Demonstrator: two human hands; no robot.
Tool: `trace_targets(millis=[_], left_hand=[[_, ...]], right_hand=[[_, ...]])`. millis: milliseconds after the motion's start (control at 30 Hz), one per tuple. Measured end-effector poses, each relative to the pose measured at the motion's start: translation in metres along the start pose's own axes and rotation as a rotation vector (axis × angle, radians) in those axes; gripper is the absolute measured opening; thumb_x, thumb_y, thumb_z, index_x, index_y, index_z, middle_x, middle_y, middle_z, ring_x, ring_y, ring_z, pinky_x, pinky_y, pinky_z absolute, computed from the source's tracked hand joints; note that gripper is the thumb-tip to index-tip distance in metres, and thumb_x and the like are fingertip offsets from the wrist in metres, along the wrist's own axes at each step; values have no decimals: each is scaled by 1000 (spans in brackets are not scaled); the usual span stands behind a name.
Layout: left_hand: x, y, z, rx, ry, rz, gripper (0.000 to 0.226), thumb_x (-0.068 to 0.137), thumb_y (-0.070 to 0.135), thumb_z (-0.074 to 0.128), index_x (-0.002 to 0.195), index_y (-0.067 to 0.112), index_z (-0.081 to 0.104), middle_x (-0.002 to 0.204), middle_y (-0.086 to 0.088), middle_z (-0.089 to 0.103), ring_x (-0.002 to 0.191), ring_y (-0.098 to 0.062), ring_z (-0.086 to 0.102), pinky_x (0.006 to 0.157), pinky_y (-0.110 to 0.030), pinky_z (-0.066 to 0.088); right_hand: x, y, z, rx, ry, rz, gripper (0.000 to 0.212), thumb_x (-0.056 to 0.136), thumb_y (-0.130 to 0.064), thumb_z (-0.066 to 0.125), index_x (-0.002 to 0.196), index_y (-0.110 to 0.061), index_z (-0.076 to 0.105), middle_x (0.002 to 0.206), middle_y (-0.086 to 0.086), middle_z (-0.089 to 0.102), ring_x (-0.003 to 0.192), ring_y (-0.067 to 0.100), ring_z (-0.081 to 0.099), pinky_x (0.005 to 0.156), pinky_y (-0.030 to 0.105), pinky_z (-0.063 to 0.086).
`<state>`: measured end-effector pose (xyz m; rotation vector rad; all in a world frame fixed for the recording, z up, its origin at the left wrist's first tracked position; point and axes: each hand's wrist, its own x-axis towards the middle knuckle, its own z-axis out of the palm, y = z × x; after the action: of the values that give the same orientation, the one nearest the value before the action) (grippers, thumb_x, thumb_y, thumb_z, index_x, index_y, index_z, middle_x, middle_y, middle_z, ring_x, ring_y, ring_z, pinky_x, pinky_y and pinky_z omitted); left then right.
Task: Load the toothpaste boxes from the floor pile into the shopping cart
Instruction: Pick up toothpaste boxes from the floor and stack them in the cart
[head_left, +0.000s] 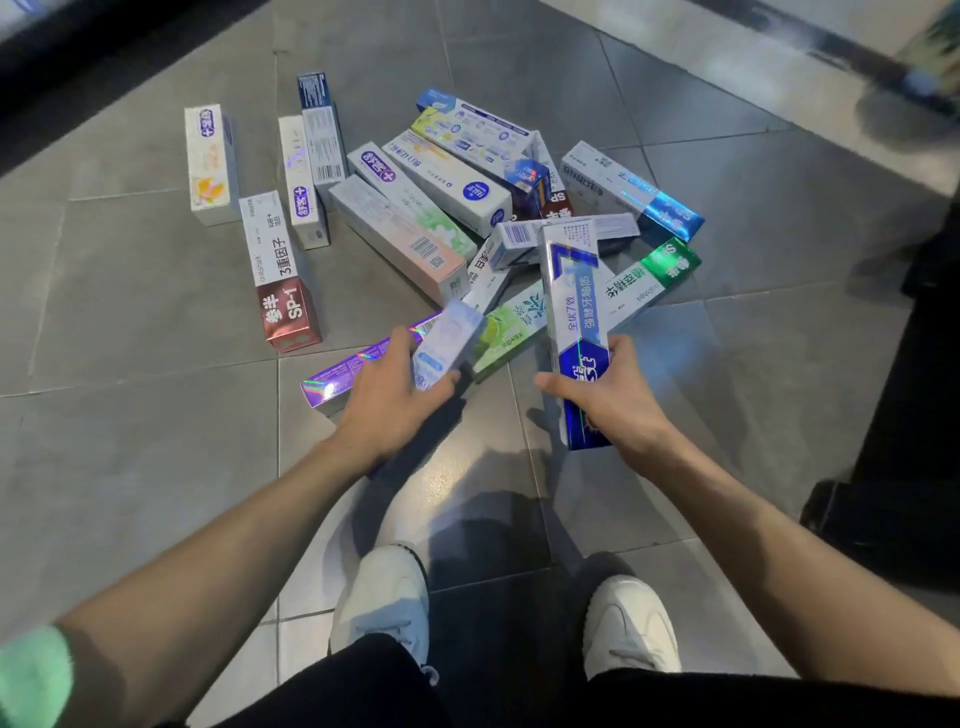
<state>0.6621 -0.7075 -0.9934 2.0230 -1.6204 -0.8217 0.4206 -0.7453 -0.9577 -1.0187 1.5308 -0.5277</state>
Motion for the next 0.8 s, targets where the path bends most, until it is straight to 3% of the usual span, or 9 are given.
trace_targets(millis=[100,200,300,367,433,633,800], left_hand=[[14,33,-20,-223,129,-57,47,88,47,74,102,14,43,86,8,60,80,-22,59,67,-37,43],[19,73,-56,-392,189,-92,43,88,46,74,109,19,50,92,18,60,77,7,59,62,-9,40],[16,120,-107,-537,219,-103,39,90,36,75,115,16,52,95,17,62,72,19,58,63,-4,42],[10,154,-154,-621,247,-132,34,92,35,73,114,17,54,95,17,64,75,15,61,68,-6,44],[2,188,-207,-705,281,-163,31,92,41,71,110,20,56,97,15,67,85,4,65,81,-22,50],[-35,309,-376,-913,275,-227,64,81,63,63,124,17,60,115,-4,73,106,-20,71,97,-50,55],[-79,407,-497,-1101,262,-257,44,96,37,68,125,4,57,120,-21,69,105,-33,70,97,-56,54]], right_hand=[[-3,-31,5,23,0,-52,68,81,-21,84,128,-19,35,110,-1,63,70,-2,69,52,17,53],[-13,-76,8,8,14,-138,69,78,-30,86,127,-22,38,111,-7,66,86,3,70,69,22,57],[-39,-138,3,26,-9,-209,66,79,-28,86,128,-21,41,115,-9,67,90,-2,70,75,21,56],[-69,-191,0,38,-14,-245,63,81,-29,85,127,-23,43,114,-12,67,92,-1,70,77,22,58],[-103,-247,-3,65,-38,-290,57,82,-26,83,124,-23,45,111,-13,68,91,-1,70,77,22,58],[-231,-413,-28,105,-153,-326,51,84,-24,81,124,-24,48,105,-12,71,89,2,71,75,23,56],[-327,-542,-46,45,-192,-366,53,86,-29,80,126,-22,47,112,-7,71,95,9,72,87,35,59]])
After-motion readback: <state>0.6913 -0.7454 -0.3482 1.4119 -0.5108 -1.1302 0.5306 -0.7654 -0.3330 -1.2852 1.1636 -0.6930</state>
